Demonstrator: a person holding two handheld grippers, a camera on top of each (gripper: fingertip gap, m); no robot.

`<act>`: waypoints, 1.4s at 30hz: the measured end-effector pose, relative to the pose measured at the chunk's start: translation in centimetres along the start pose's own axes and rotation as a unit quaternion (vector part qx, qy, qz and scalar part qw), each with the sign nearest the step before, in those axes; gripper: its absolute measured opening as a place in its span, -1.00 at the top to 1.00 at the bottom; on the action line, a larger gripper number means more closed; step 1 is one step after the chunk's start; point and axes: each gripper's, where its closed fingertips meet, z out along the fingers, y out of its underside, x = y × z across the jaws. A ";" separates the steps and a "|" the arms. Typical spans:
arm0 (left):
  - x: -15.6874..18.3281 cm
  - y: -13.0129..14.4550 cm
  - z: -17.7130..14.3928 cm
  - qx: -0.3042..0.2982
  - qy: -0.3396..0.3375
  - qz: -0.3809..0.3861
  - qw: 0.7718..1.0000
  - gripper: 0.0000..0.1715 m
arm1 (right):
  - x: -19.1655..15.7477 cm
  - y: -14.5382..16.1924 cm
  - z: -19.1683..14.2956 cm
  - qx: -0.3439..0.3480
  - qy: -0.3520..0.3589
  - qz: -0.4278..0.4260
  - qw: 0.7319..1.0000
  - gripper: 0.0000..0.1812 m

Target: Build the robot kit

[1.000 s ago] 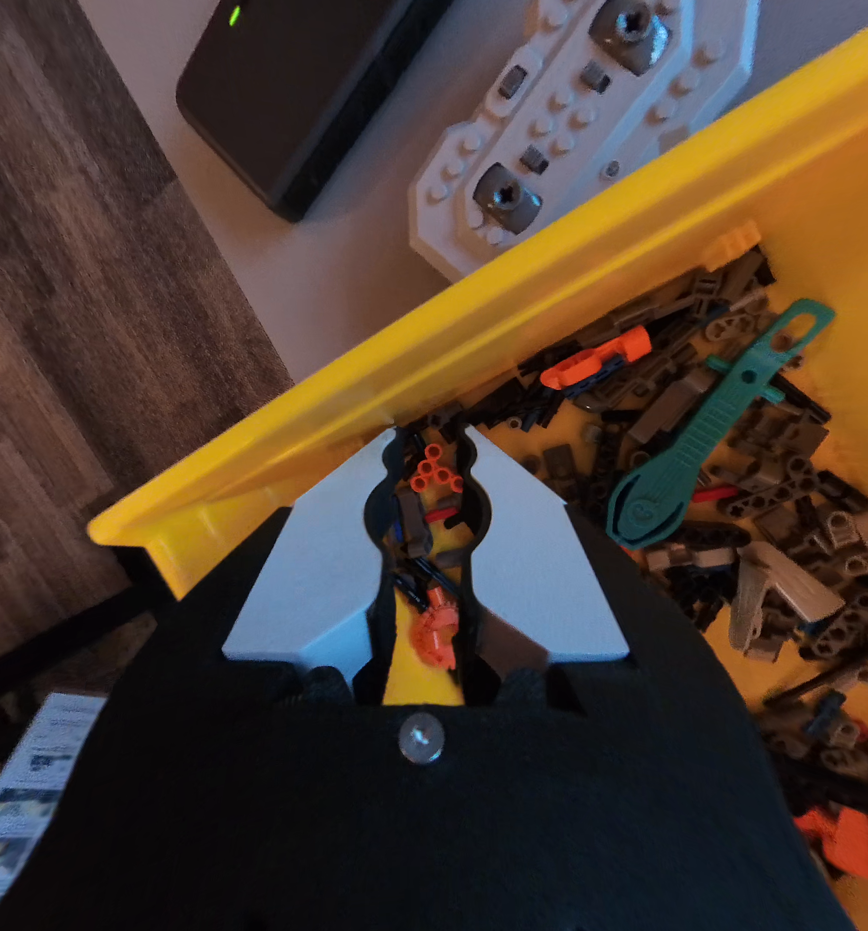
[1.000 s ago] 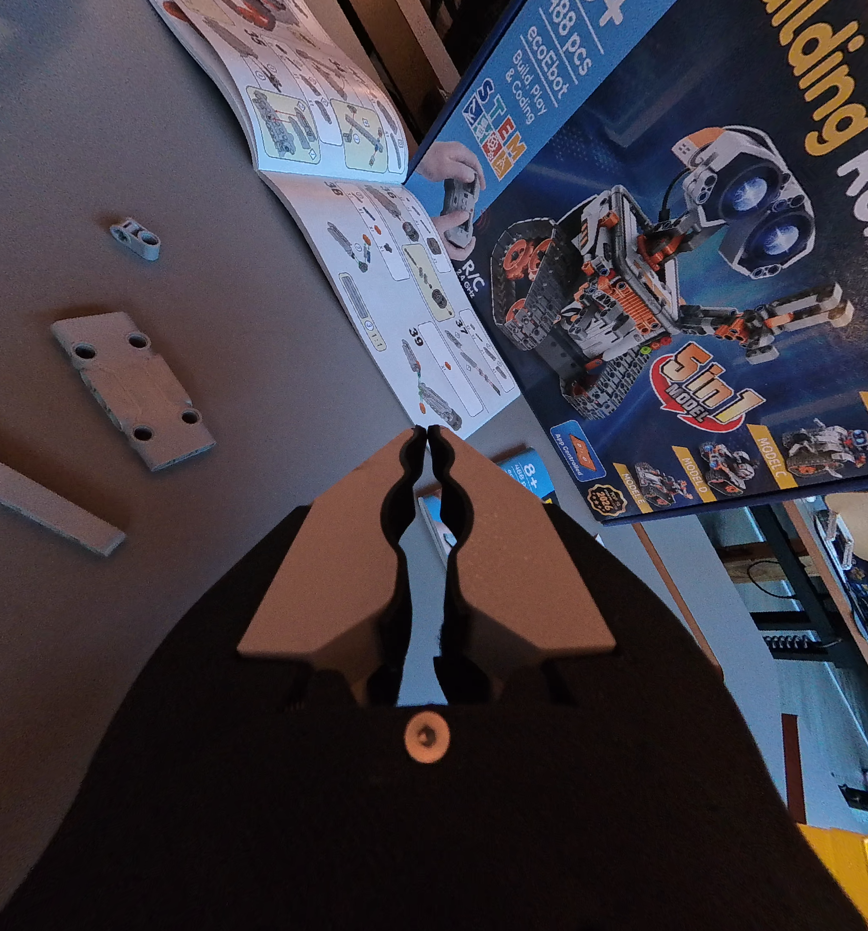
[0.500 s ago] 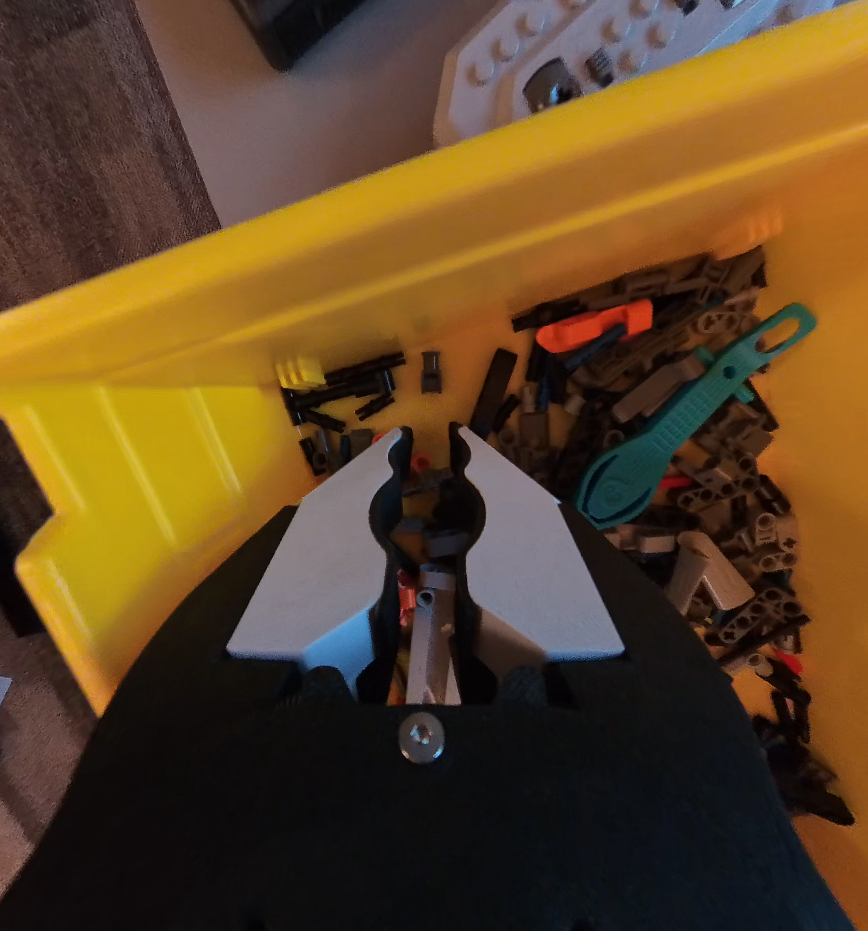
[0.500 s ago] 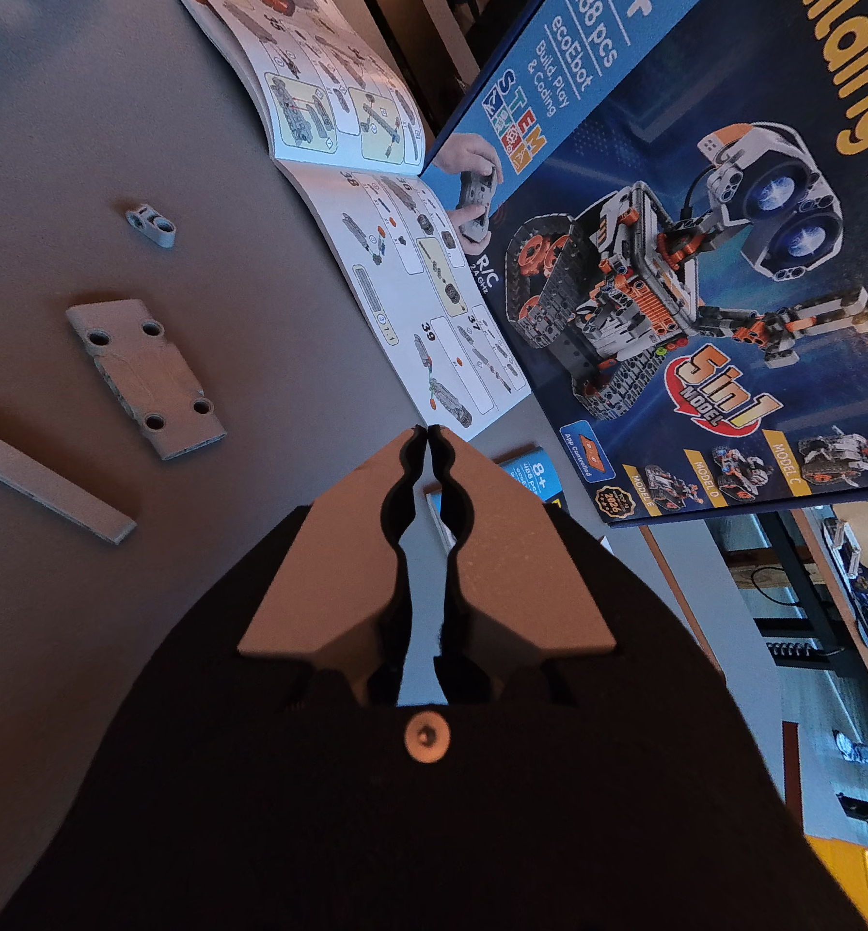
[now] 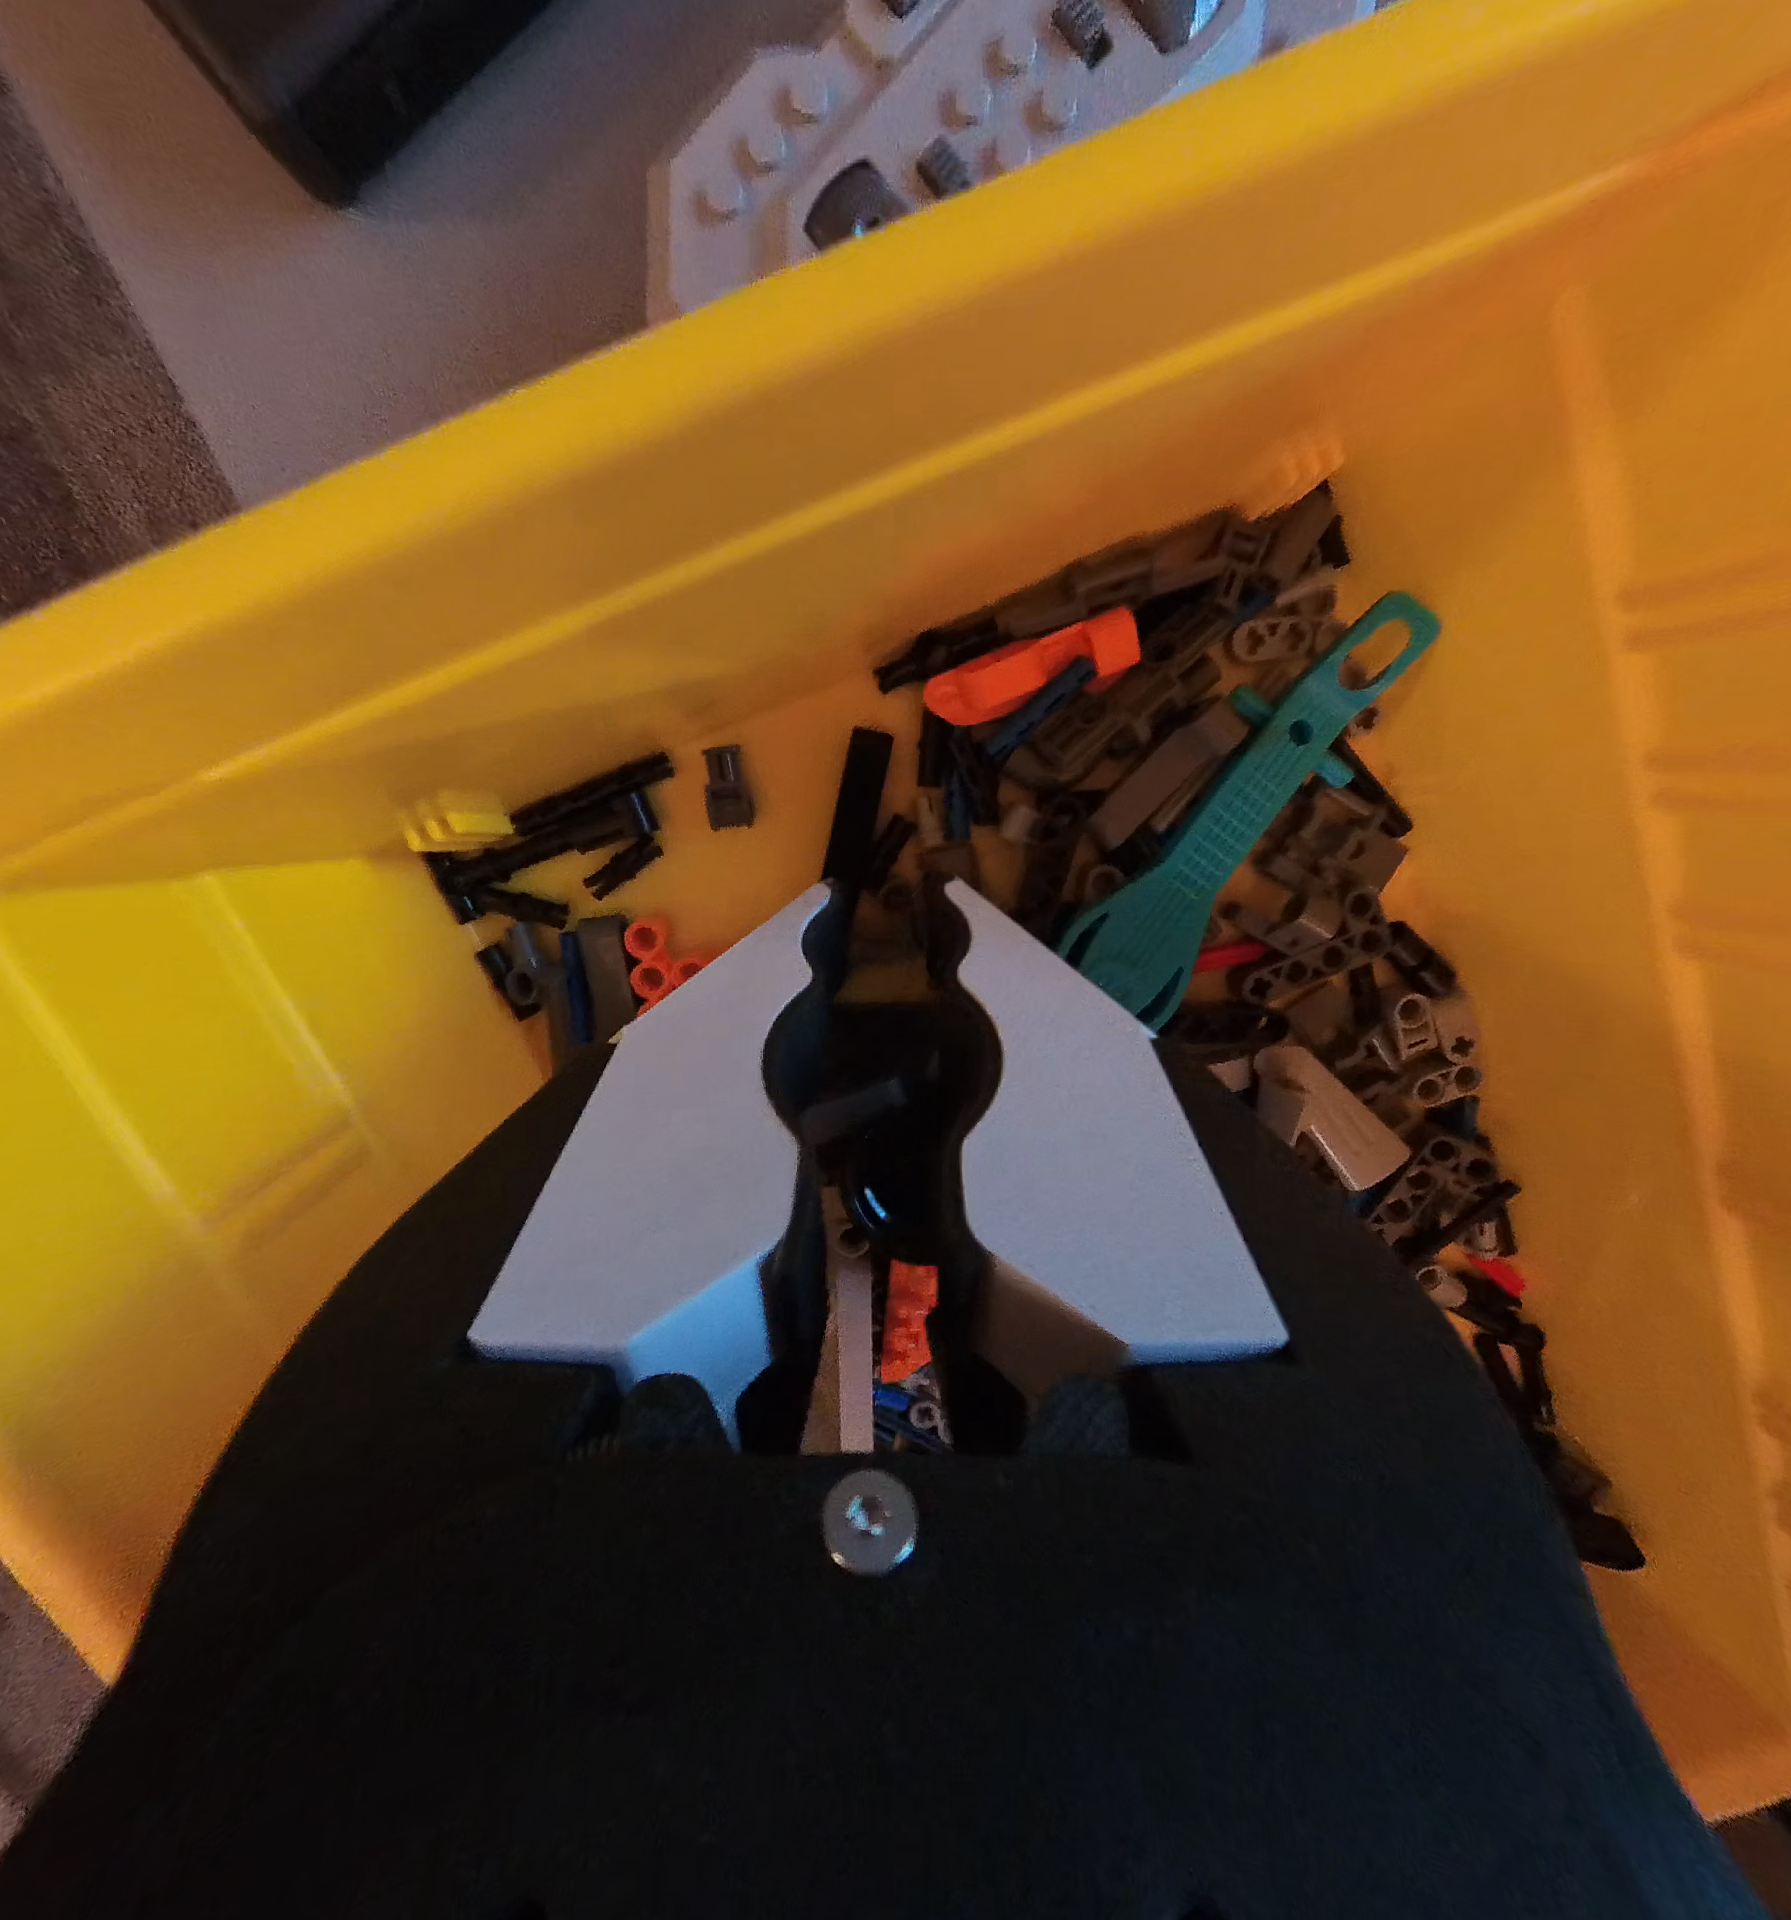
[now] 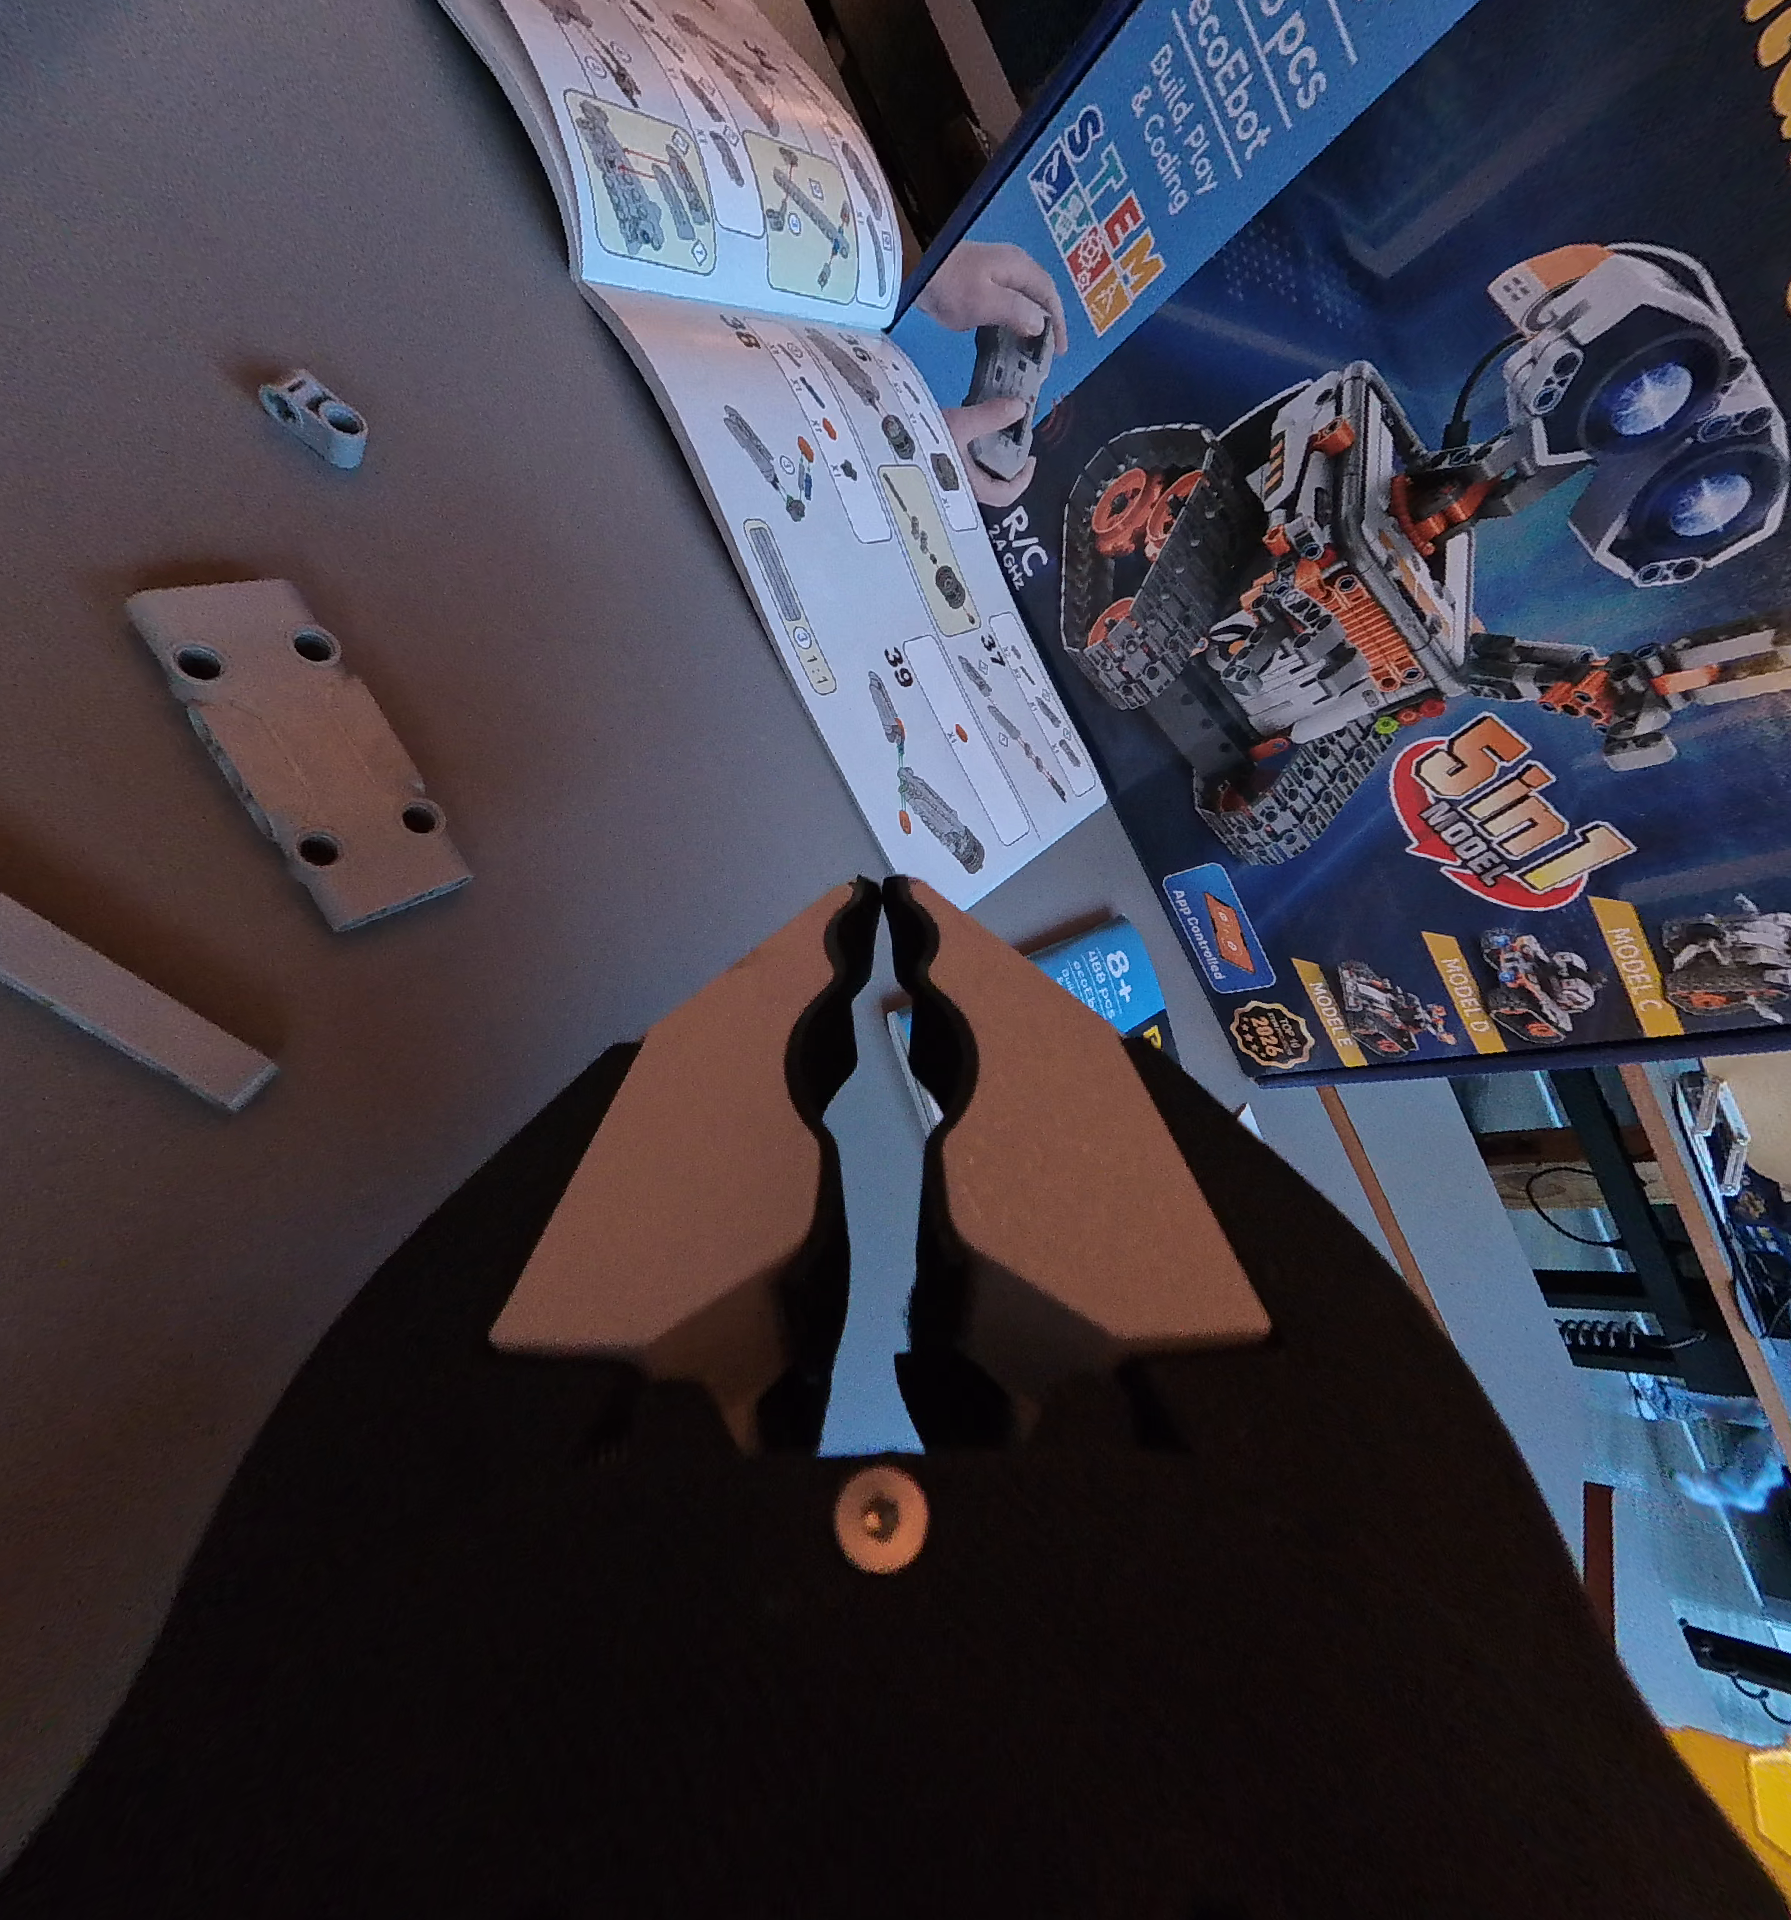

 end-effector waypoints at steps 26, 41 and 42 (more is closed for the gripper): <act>2.9 -0.5 -0.6 0.021 0.003 0.055 0.998 0.67 | -0.3 0.6 0.5 -0.011 -0.009 0.001 1.000 0.97; 2.6 -0.7 -0.3 0.018 -0.014 0.056 0.998 0.80 | -0.4 0.8 0.6 -0.018 -0.010 -0.006 1.000 0.97; 2.4 -0.7 -0.1 0.013 -0.021 0.061 0.998 0.97 | -0.4 0.9 0.6 -0.019 -0.009 -0.008 1.000 0.97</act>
